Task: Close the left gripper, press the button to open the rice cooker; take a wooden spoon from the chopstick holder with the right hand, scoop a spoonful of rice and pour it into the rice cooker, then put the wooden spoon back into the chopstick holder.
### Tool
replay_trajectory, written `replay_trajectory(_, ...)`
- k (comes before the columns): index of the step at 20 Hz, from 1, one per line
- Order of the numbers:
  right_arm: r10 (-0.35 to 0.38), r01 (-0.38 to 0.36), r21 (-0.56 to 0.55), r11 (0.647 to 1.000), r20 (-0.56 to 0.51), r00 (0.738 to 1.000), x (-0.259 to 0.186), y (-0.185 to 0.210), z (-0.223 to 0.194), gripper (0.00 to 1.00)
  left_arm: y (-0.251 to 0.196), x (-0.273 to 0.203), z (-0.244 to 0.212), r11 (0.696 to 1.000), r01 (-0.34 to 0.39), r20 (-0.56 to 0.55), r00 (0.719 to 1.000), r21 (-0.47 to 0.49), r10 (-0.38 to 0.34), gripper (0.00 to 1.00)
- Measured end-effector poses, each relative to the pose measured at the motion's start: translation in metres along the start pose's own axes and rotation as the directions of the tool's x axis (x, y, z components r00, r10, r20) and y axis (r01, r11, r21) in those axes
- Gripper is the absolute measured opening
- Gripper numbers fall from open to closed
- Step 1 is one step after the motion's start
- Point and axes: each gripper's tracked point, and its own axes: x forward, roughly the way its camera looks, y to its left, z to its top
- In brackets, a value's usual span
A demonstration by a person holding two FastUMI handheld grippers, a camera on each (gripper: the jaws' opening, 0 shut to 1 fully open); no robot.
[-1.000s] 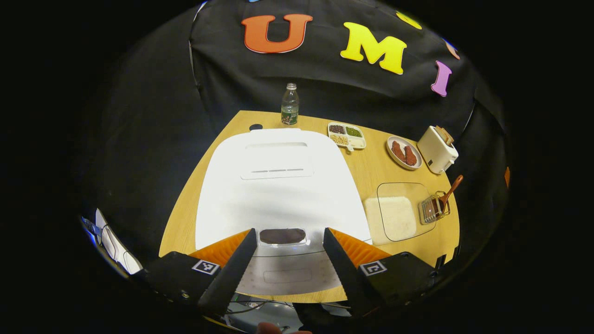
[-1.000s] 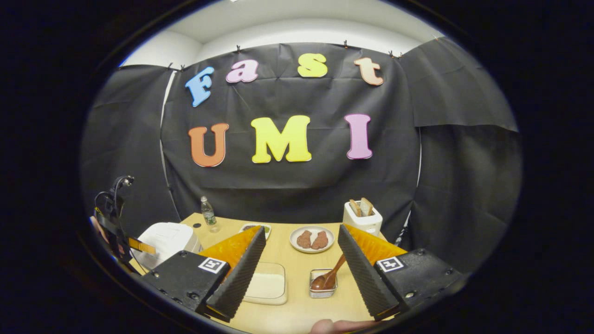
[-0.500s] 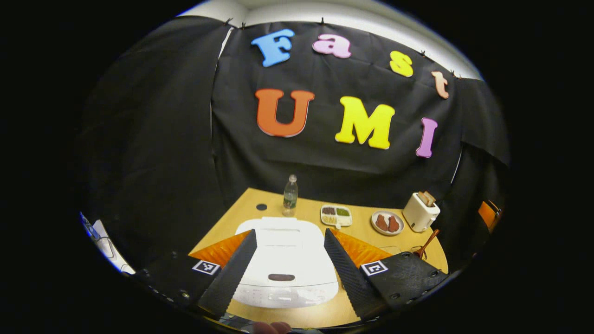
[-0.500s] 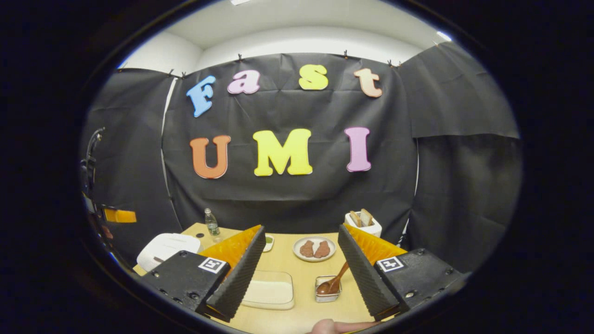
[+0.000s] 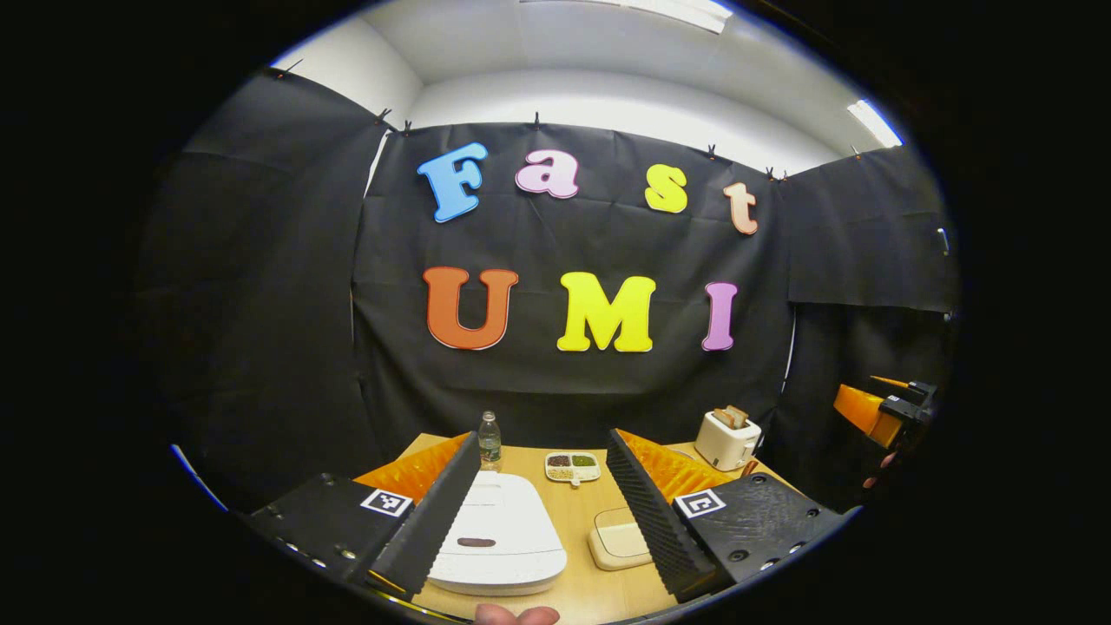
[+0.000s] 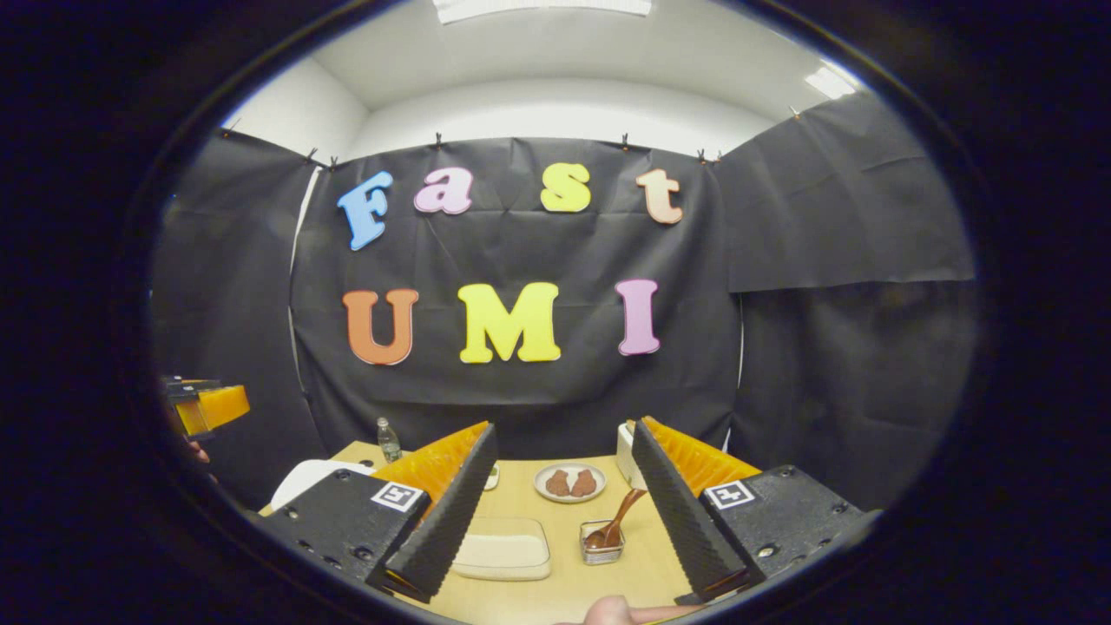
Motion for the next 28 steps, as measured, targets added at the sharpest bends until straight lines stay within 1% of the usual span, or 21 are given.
replay_trajectory(4,0.028,-0.027,-0.026,0.999,0.056,0.998,-0.023,-0.008,0.007,1.00,-0.037,-0.025,0.007,1.000,0.000,0.044,0.999,-0.016,0.000,0.94)
replay_trajectory(5,0.036,-0.033,-0.033,0.999,0.074,0.997,-0.029,-0.010,0.009,0.96,-0.044,-0.031,0.010,1.000,-0.008,0.061,0.998,-0.018,0.009,0.94)
replay_trajectory(6,0.049,-0.046,-0.044,0.998,0.089,0.995,-0.034,-0.010,0.010,0.96,-0.050,-0.038,0.010,1.000,-0.016,0.075,0.997,-0.017,0.018,0.94)
replay_trajectory(7,0.068,-0.062,-0.061,0.996,0.099,0.993,-0.040,-0.011,0.009,1.00,-0.057,-0.045,0.011,1.000,-0.025,0.094,0.995,-0.015,0.027,0.94)
replay_trajectory(9,0.107,-0.097,-0.083,0.992,0.122,0.987,-0.053,-0.010,0.008,1.00,-0.071,-0.057,0.010,0.999,-0.033,0.119,0.992,-0.001,0.033,0.94)
replay_trajectory(11,0.148,-0.142,-0.061,0.988,0.109,0.983,-0.062,-0.001,0.000,1.00,-0.085,-0.066,0.006,1.000,-0.027,0.116,0.993,0.006,0.026,0.94)
replay_trajectory(14,0.171,-0.169,-0.043,0.985,0.071,0.983,-0.073,0.003,-0.009,1.00,-0.092,-0.071,-0.005,0.999,-0.033,0.088,0.996,-0.002,0.034,0.94)
replay_trajectory(15,0.175,-0.173,-0.030,0.984,0.066,0.982,-0.075,0.005,-0.009,0.96,-0.094,-0.071,-0.005,0.999,-0.035,0.090,0.995,0.004,0.035,0.95)
replay_trajectory(16,0.176,-0.175,-0.023,0.984,0.066,0.982,-0.077,0.006,-0.007,1.00,-0.094,-0.072,-0.005,0.999,-0.036,0.096,0.995,0.012,0.034,0.95)
replay_trajectory(17,0.169,-0.168,-0.022,0.986,0.065,0.983,-0.077,0.006,-0.007,1.00,-0.096,-0.075,-0.003,0.999,-0.034,0.097,0.995,0.018,0.032,0.94)
replay_trajectory(18,0.164,-0.163,-0.023,0.986,0.062,0.984,-0.077,0.006,-0.007,0.96,-0.097,-0.078,-0.004,0.999,-0.027,0.092,0.995,0.026,0.025,0.95)
replay_trajectory(23,0.141,-0.141,-0.010,0.990,0.051,0.989,-0.076,0.009,-0.009,0.96,-0.094,-0.074,-0.012,0.998,-0.017,0.086,0.996,0.068,0.011,0.95)
replay_trajectory(27,0.127,-0.127,-0.008,0.992,0.038,0.991,-0.075,0.008,-0.009,0.96,-0.097,-0.071,-0.010,0.998,0.002,0.088,0.996,0.066,-0.008,0.95)
replay_trajectory(28,0.123,-0.123,-0.004,0.992,0.035,0.992,-0.074,0.008,-0.009,1.00,-0.098,-0.071,-0.010,0.998,0.007,0.088,0.996,0.065,-0.012,0.95)
